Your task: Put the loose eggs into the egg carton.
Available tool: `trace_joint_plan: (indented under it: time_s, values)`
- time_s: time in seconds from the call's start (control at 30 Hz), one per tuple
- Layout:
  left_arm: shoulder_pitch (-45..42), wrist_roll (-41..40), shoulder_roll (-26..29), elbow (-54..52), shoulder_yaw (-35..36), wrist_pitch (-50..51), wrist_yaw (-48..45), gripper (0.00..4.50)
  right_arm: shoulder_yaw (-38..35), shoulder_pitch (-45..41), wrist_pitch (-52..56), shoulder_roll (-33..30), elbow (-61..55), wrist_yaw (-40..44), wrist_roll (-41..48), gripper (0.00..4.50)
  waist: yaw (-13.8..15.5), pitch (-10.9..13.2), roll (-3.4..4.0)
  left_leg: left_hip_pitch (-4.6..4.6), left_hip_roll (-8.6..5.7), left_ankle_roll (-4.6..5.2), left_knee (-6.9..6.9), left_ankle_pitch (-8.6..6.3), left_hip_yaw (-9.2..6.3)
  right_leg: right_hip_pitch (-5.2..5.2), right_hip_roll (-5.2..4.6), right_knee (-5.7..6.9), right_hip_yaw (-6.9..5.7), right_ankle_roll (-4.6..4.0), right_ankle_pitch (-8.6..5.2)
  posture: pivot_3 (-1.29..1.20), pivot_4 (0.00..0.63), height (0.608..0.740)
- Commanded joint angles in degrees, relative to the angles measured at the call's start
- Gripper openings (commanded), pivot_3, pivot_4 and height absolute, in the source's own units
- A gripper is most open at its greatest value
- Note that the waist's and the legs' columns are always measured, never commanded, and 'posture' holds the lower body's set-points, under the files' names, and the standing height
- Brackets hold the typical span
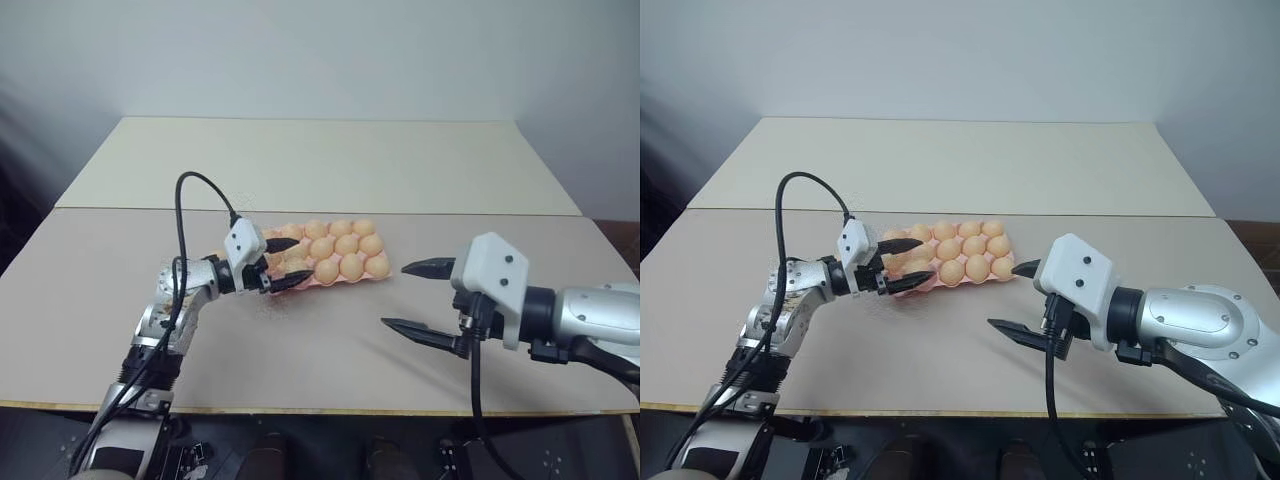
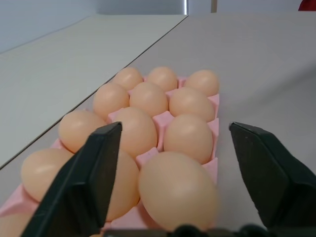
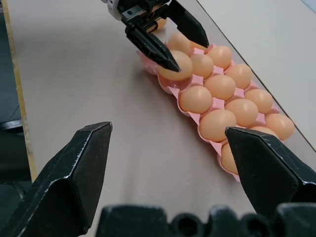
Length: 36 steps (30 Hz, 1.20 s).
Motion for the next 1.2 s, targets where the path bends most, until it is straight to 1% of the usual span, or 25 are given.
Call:
trace_joint_plan:
  time_s: [0.03, 0.17, 0.2, 0.27, 0.33, 0.43, 0.47, 0.5, 0.57, 0.63, 0.73, 0.83, 0.9, 1.07, 1.13, 1.17, 1.2]
  values:
    - [-1.5, 1.7, -0.5, 1.4, 0.9, -4.2, 2.5, 4.01, -1.7, -0.5, -0.8, -0.7, -0.5, -0.4, 0.7, 4.29, 0.0, 0.0, 0.0, 0.0, -0.01, 0.0, 0.01, 0.0, 0.0, 0.0, 0.0, 0.01, 0.0, 0.0, 0.0, 0.0, 0.15, 0.74]
    - [-0.4, -4.4, -0.3, -3.2, 4.8, -0.4, 1.6, 4.01, -1.9, -0.4, -1.1, -1.1, -0.4, 0.0, 0.9, 4.29, -0.1, 0.0, 0.0, -0.02, 0.01, 0.0, 0.01, 0.0, 0.0, -0.01, 0.01, 0.01, 0.0, 0.0, 0.0, 0.0, 0.15, 0.74]
    - [0.2, -5.9, 0.7, -4.8, 6.0, 1.0, 1.0, 4.01, -2.2, -0.4, -1.1, -1.2, -0.2, 0.4, 1.2, 4.29, -0.1, 0.0, 0.0, -0.04, 0.04, 0.0, 0.0, 0.0, -0.01, -0.03, 0.02, 0.0, 0.0, 0.0, 0.0, 0.0, 0.15, 0.74]
    - [2.0, -8.2, 4.0, -8.5, 7.7, 4.2, -0.9, 4.01, -3.8, -0.3, -1.3, -1.2, 0.5, 1.7, 3.2, 4.29, -0.3, 0.0, 0.0, -0.06, 0.05, 0.0, 0.0, 0.0, -0.03, -0.04, 0.03, 0.0, -0.01, 0.0, 0.0, 0.0, 0.15, 0.74]
    - [4.6, -8.8, 8.2, -12.0, 9.1, 5.8, -2.8, 4.01, -5.1, -0.3, -1.4, -1.3, 1.3, 2.8, 4.7, 4.29, -0.6, 0.0, 0.0, -0.03, 0.06, 0.0, -0.01, 0.0, -0.02, -0.03, 0.03, 0.0, 0.01, 0.0, 0.0, 0.0, 0.15, 0.74]
    - [8.1, -9.1, 13.6, -15.7, 11.8, 8.6, -2.7, 4.01, -5.8, 0.3, -2.3, -2.3, 2.1, 4.7, 4.7, 4.29, -0.8, 0.0, 0.01, 0.02, 0.08, 0.0, -0.02, 0.0, -0.02, -0.01, 0.04, 0.0, 0.02, 0.0, 0.0, 0.0, 0.15, 0.74]
    - [10.4, -9.1, 16.3, -16.9, 13.7, 9.2, -3.2, 4.03, -5.5, 0.5, -2.7, -2.9, 2.5, 5.9, 4.5, 4.39, -0.8, 0.0, 0.01, 0.04, 0.09, 0.0, -0.03, 0.0, -0.02, 0.01, 0.03, 0.0, 0.01, 0.0, 0.0, 0.0, 0.15, 0.74]
    - [12.7, -9.2, 18.6, -17.9, 15.6, 9.8, -3.6, 4.03, -5.1, 0.6, -3.3, -3.5, 2.8, 7.0, 4.0, 4.39, -0.8, 0.0, 0.0, 0.05, 0.08, 0.0, -0.03, 0.0, -0.02, 0.01, 0.02, 0.01, 0.01, 0.0, 0.0, 0.0, 0.15, 0.74]
    - [16.9, -9.0, 22.0, -19.6, 19.0, 11.0, -3.2, 4.03, -4.4, 1.1, -4.4, -4.1, 3.4, 8.5, 3.2, 4.39, -0.9, 0.0, 0.0, 0.06, 0.13, 0.0, -0.06, 0.0, -0.04, 0.01, 0.03, -0.01, -0.01, 0.0, 0.0, 0.0, 0.15, 0.74]
    - [20.0, -8.6, 23.9, -20.9, 21.4, 12.4, -1.5, 4.03, -2.9, 1.1, -5.7, -3.9, 4.0, 8.6, 1.7, 4.39, -1.0, 0.0, -0.01, 0.07, 0.16, 0.0, -0.09, 0.0, -0.04, 0.01, 0.02, -0.03, 0.0, 0.0, 0.0, 0.0, 0.15, 0.74]
    - [23.2, -9.0, 24.9, -23.7, 24.0, 15.2, 0.8, 4.03, -0.1, 0.2, -7.5, -3.2, 5.4, 8.0, -1.7, 4.39, -0.7, 0.0, -0.01, 0.08, 0.15, 0.0, -0.08, 0.0, -0.04, 0.03, -0.04, -0.01, -0.02, 0.0, 0.0, 0.0, 0.15, 0.74]
    - [24.1, -8.6, 25.5, -26.2, 24.4, 19.1, 3.4, 4.03, 1.4, -0.6, -8.6, -3.2, 6.7, 8.8, -3.1, 4.39, -0.4, 0.0, -0.01, 0.06, 0.12, 0.0, -0.07, 0.0, -0.05, 0.03, -0.07, -0.01, -0.03, 0.0, 0.0, 0.0, 0.15, 0.74]
    - [23.7, -8.6, 26.0, -27.3, 24.0, 22.9, 5.2, 4.03, 2.0, -1.1, -9.1, -3.2, 7.2, 9.4, -3.8, 4.39, -0.3, 0.0, -0.01, 0.05, 0.12, 0.0, -0.08, 0.0, -0.04, 0.02, -0.06, -0.02, -0.04, 0.0, 0.0, 0.0, 0.15, 0.74]
    - [20.5, -6.4, 25.7, -26.5, 21.2, 27.1, 9.6, 4.03, 2.8, -1.0, -10.0, -3.8, 7.8, 10.4, -5.7, 4.39, -0.4, 0.0, -0.01, 0.04, 0.07, 0.0, -0.09, -0.01, -0.04, 0.0, -0.02, -0.02, -0.03, 0.0, 0.0, 0.0, 0.15, 0.74]
    - [19.1, -6.5, 25.4, -26.4, 19.9, 28.2, 9.9, 4.37, 2.7, -0.7, -9.8, -3.6, 7.8, 10.0, -6.1, 4.5, -0.4, 0.0, -0.01, 0.05, 0.07, 0.0, -0.09, -0.01, -0.04, 0.0, -0.03, -0.01, -0.01, 0.0, 0.0, 0.0, 0.15, 0.74]
    - [18.0, -6.0, 24.6, -26.3, 19.0, 28.6, 11.3, 4.49, 2.6, -0.6, -9.6, -3.5, 7.7, 9.8, -6.2, 4.5, -0.4, 0.0, -0.01, 0.05, 0.07, 0.0, -0.08, 0.0, -0.03, 0.0, -0.03, 0.0, -0.01, 0.0, 0.0, 0.0, 0.15, 0.74]
    - [16.7, -4.9, 23.7, -25.9, 17.9, 29.1, 13.4, 4.49, 2.5, -0.5, -9.4, -3.5, 7.6, 9.7, -6.3, 4.5, -0.4, 0.0, -0.01, 0.05, 0.06, 0.0, -0.09, -0.01, -0.03, 0.01, -0.03, -0.01, -0.01, 0.0, 0.0, 0.0, 0.15, 0.74]
